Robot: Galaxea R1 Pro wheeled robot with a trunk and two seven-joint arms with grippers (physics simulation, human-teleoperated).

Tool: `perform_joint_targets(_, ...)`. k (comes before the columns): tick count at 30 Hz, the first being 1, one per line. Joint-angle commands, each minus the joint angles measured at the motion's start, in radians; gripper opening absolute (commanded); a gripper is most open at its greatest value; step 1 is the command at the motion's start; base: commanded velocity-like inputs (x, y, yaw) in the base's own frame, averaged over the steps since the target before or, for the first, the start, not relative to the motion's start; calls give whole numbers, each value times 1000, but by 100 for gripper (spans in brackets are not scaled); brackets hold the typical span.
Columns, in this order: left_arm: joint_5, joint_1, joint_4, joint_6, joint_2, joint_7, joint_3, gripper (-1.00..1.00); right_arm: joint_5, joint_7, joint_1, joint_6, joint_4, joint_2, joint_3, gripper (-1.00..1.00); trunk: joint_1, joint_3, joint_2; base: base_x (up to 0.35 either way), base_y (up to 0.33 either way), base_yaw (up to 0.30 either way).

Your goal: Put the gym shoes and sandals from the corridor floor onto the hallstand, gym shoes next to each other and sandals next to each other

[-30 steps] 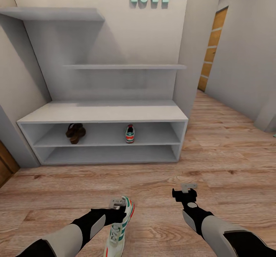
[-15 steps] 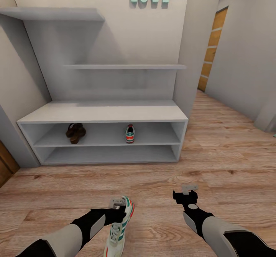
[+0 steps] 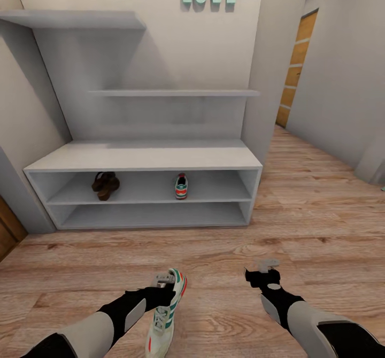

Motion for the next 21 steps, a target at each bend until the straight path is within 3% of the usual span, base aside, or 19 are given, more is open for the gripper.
perform_joint_targets(1, 0, 0, -3, 0, 3, 0, 0, -100, 0, 11, 0, 33, -6, -12, 0, 100, 0, 0, 0, 0, 0, 0)
perform_joint_targets(3, -1, -1, -35, 2, 19, 1, 0, -100, -1, 39, -1, 130, -47, -52, 0, 100, 0, 0, 0, 0, 0, 0)
perform_joint_targets(4, -1, -1, -35, 2, 19, 1, 0, -100, -1, 39, -1, 130, -47, -52, 0, 100, 0, 0, 0, 0, 0, 0)
perform_joint_targets(6, -1, -1, -86, 16, 50, 2, 0, -100, -1, 54, -1, 201, -105, -86, -1, 100, 0, 0, 0, 0, 0, 0)
perform_joint_targets(11, -1, -4, -161, 61, 112, 2, 0, -100, -1, 64, -5, 253, -161, -139, -1, 100, 0, 0, 0, 0, 0, 0)
perform_joint_targets(16, -9, -6, -203, 74, 151, -2, -1, -100, -1, 68, -9, 269, -179, -168, -1, 100, 0, 0, 0, 0, 0, 0)
perform_joint_targets(19, -54, -6, -225, 71, 172, -18, -1, -100, 0, 71, -9, 272, -183, -179, 0, 100, 0, 0, 0, 0, 0, 0)
perform_joint_targets(21, -180, -6, -268, 67, 203, -108, 0, -100, 0, 79, -10, 273, -186, -189, 0, 100, 0, 0, 0, 0, 0, 0)
